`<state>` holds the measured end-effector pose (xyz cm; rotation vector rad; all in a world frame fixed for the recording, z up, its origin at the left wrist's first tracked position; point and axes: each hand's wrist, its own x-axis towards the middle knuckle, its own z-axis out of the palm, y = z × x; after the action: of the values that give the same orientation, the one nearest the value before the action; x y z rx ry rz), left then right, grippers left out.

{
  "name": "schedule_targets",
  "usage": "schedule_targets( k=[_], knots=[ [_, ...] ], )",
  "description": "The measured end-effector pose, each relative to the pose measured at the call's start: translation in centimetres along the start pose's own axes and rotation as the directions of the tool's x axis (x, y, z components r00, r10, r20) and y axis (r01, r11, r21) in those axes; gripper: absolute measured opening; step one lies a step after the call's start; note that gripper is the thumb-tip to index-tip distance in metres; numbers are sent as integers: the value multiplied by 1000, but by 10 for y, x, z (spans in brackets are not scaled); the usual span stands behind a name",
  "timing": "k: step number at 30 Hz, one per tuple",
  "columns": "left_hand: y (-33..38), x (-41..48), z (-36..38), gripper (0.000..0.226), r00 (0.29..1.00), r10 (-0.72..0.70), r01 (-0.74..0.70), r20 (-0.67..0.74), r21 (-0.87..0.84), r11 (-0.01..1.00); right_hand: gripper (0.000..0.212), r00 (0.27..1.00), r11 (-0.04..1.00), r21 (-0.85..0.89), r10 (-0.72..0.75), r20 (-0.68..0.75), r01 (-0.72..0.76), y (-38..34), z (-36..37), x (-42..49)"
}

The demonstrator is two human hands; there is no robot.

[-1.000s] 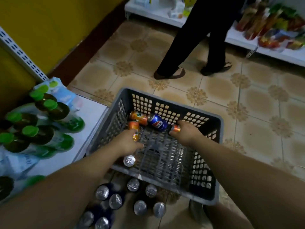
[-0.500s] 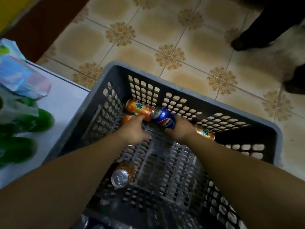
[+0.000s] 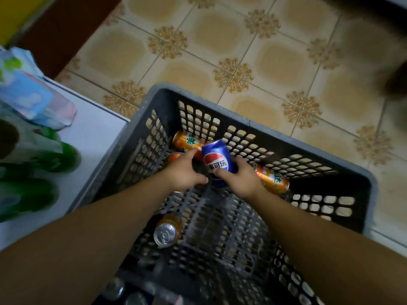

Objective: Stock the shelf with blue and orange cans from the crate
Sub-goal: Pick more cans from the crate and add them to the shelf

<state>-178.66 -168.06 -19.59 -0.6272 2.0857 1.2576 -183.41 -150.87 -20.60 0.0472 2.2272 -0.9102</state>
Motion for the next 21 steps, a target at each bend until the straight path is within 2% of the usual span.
schedule_targets(
  k=[3, 7, 9, 11, 16, 21],
  knots=[
    [18, -37, -15, 95, 999, 30, -31, -12, -50, 998, 48, 1000, 951, 310, 3, -28, 5, -35, -16, -34],
    [56, -105, -48, 108, 995, 100, -104, -29, -195, 975, 56, 994, 869, 482, -92, -65, 112, -95, -46, -90],
    [75, -144, -68, 114, 988, 140, -150, -60, -234, 961, 65, 981, 837, 513, -180, -74, 193, -125, -62, -125],
    [93, -191, -88, 116, 975, 195, -214, -103, -233, 949, 62, 962, 815, 515, -257, -88, 265, -157, -75, -165],
    [123, -313, -125, 102, 923, 313, -350, -222, -151, 925, 56, 886, 740, 490, -418, -203, 461, -227, -95, -271],
    [123, -434, -153, 93, 802, 444, -491, -400, -17, 871, 59, 747, 622, 421, -600, -285, 661, -290, -89, -379]
  ],
)
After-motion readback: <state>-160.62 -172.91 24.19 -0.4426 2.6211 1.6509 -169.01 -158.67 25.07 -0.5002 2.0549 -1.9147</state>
